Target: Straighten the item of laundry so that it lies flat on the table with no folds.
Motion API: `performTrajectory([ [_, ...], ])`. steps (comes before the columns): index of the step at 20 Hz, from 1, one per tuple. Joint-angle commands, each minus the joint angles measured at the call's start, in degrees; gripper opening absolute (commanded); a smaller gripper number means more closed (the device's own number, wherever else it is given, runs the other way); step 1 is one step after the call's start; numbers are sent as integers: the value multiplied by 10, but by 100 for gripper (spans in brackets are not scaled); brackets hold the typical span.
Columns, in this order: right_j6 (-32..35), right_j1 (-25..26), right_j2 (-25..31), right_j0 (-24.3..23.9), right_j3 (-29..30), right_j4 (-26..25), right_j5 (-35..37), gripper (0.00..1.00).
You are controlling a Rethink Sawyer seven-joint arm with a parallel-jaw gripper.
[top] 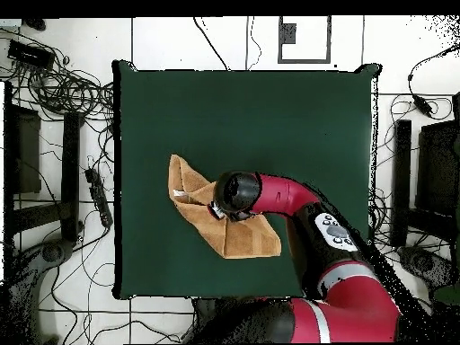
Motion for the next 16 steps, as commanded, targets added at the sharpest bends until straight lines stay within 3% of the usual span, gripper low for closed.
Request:
performTrajectory([
  [1,60,-11,43,-32,69,-29,-114,100],
  [3,64,-23,63,-49,87,-31,-159,100],
  [7,68,-37,67,-56,103,-40,-181,100],
  [16,69,-51,71,-61,110,-42,-191,100],
])
